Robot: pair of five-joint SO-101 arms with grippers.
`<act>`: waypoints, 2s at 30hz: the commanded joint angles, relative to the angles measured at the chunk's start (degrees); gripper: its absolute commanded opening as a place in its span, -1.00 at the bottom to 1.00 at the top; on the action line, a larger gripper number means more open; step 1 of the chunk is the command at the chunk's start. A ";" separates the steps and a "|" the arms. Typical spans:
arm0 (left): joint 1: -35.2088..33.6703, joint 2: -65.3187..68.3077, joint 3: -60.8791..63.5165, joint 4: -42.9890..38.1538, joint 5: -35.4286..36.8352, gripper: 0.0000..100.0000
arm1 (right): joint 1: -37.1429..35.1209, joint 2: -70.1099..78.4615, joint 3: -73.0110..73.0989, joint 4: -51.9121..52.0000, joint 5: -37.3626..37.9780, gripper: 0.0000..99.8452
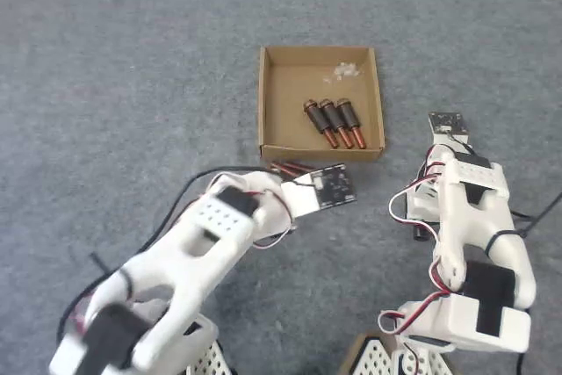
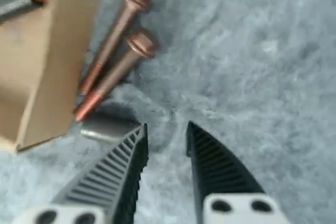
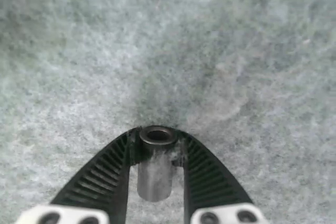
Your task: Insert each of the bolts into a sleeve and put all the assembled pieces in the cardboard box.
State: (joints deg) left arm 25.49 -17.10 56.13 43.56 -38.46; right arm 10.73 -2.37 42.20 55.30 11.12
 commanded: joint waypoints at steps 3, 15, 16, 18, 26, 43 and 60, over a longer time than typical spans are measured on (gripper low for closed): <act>1.32 11.60 -13.93 3.25 -4.48 -0.75 | 0.75 -0.04 -2.73 -0.75 1.49 -0.99; 0.97 21.19 -24.84 5.19 -9.85 -0.75 | 0.66 -0.22 -2.81 -1.71 1.58 -0.99; 0.88 21.63 -25.71 5.54 -10.02 -0.75 | 0.57 -0.22 -2.81 -1.89 1.58 -0.99; 0.79 22.24 -26.51 5.54 -10.90 -0.75 | 0.13 -0.22 -2.81 -1.98 1.58 -0.99; 0.70 29.10 -34.33 8.09 -11.78 -0.75 | -0.22 -0.22 -2.81 -1.98 1.58 -0.99; 1.05 38.24 -46.55 25.32 -17.14 -0.89 | -0.22 -0.22 -2.81 -2.07 1.58 -0.99; 5.10 38.24 -46.29 28.75 -4.04 -0.89 | -0.22 -0.22 -2.81 -2.07 1.49 -0.99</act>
State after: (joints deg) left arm 28.75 21.67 10.86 71.34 -45.85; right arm 10.73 -2.37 42.20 54.59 11.74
